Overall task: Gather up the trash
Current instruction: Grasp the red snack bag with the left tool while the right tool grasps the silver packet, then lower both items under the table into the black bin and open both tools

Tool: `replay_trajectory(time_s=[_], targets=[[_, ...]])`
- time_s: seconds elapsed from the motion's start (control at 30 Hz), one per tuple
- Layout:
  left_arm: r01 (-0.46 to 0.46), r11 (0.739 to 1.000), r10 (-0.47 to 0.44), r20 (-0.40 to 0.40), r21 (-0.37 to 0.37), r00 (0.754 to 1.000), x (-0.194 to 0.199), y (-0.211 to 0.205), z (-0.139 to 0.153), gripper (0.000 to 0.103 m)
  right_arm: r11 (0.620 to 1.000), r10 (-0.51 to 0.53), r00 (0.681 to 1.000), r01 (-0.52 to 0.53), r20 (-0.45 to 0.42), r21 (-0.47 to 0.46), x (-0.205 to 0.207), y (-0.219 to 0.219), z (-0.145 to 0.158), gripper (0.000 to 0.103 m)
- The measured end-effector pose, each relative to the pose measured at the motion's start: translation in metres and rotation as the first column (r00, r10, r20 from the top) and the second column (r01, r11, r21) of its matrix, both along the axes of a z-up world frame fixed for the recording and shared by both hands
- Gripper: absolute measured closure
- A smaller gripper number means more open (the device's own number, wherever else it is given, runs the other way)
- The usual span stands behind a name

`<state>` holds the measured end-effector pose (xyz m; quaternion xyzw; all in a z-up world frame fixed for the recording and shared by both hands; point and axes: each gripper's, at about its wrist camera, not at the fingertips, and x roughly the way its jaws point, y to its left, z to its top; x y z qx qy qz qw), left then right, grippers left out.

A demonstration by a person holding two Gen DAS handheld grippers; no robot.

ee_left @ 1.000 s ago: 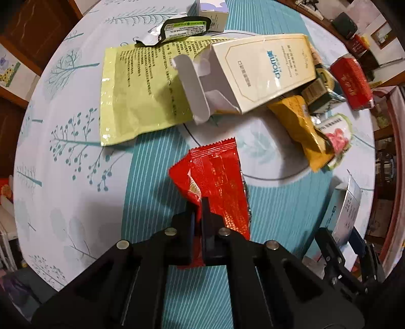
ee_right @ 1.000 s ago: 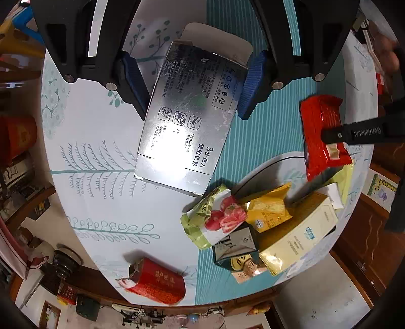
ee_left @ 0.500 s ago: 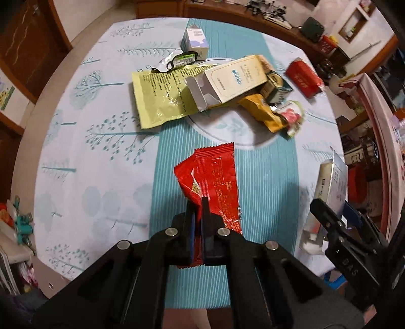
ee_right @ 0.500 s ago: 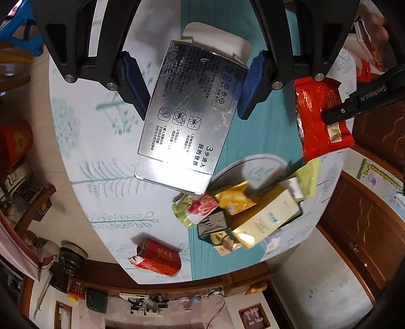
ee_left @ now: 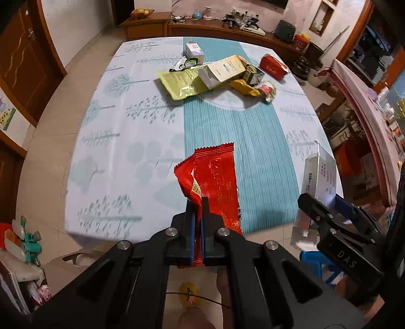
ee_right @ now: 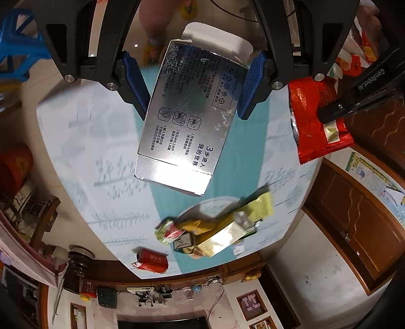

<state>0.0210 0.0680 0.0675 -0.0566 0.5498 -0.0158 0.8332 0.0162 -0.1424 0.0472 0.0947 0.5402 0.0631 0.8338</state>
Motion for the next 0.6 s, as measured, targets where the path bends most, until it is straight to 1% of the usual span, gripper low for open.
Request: replay_trajectory(time_s=[0.17, 0.33, 0.5, 0.6], targets=[[0.017, 1.000, -0.017, 0.008, -0.015, 1.000, -0.053, 0.013, -0.003, 0.102, 1.000, 0.024, 1.000, -0.024, 0.006, -0.009, -0.068, 0.025, 0.009, 0.035], [0.026, 0.999, -0.027, -0.016, -0.038, 1.000, -0.090, 0.019, -0.009, 0.102, 0.999, 0.030, 0.999, -0.030, -0.018, -0.012, -0.116, 0.034, 0.011, 0.035], [0.041, 0.998, -0.042, -0.036, -0.039, 0.998, -0.116, 0.013, -0.021, 0.102, 0.998, 0.054, 0.996, -0.056, -0.074, -0.027, -0.152, 0.039, -0.001, 0.035], [0.059, 0.998, -0.060, -0.043, -0.022, 0.997, -0.128, 0.005, -0.034, 0.102, 0.997, 0.071, 0.990, -0.075, -0.120, -0.034, -0.169, 0.040, -0.021, 0.034]])
